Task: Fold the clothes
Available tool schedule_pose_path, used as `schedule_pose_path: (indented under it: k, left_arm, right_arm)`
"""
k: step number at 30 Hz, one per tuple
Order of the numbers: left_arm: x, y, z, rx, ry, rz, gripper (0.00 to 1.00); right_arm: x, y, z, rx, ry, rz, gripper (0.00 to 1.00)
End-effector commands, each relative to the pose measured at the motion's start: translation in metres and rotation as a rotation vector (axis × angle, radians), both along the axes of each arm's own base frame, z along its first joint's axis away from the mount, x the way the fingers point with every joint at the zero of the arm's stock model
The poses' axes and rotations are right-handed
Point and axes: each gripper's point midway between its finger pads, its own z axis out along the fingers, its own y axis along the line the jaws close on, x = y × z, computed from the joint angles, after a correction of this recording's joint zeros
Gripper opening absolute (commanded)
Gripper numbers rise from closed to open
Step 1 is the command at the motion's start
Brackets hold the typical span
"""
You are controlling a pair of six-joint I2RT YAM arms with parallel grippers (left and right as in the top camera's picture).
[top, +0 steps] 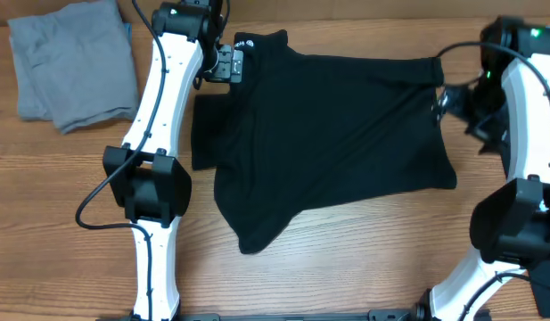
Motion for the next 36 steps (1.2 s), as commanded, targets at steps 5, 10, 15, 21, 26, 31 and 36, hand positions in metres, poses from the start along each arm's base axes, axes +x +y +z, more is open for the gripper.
schedule_pose_path:
  k: [5, 10, 15, 21, 26, 31, 36]
  left_arm:
    - [-0.001, 0.002, 0.014, 0.004, -0.023, 0.007, 1.0]
    - [-0.004, 0.001, 0.013, -0.002, -0.012, 0.005, 1.0]
    - [-0.007, -0.005, 0.011, -0.035, 0.007, -0.008, 1.0]
    - [-0.007, -0.005, 0.011, -0.036, 0.007, -0.008, 1.0]
    - [-0.007, -0.005, 0.011, -0.036, 0.008, -0.008, 1.0]
    - [-0.009, -0.004, 0.011, -0.034, 0.015, -0.008, 1.0]
    - [-0.009, -0.004, 0.011, -0.034, 0.015, -0.007, 1.0]
  right_arm:
    - [-0.04, -0.006, -0.078, 0.012, 0.184, -0.031, 1.0]
    - [-0.035, -0.02, -0.101, 0.005, 0.13, -0.071, 1.0]
    - [-0.032, -0.039, -0.123, 0.06, 0.062, -0.167, 0.96]
    - [-0.035, -0.032, -0.149, 0.148, 0.015, -0.209, 0.8]
    - [-0.032, -0.026, -0.161, 0.159, -0.011, -0.198, 0.79]
    - [-0.039, -0.024, -0.167, 0.159, 0.006, -0.204, 0.54]
    - [-0.055, -0.032, -0.166, 0.095, 0.072, -0.297, 0.04]
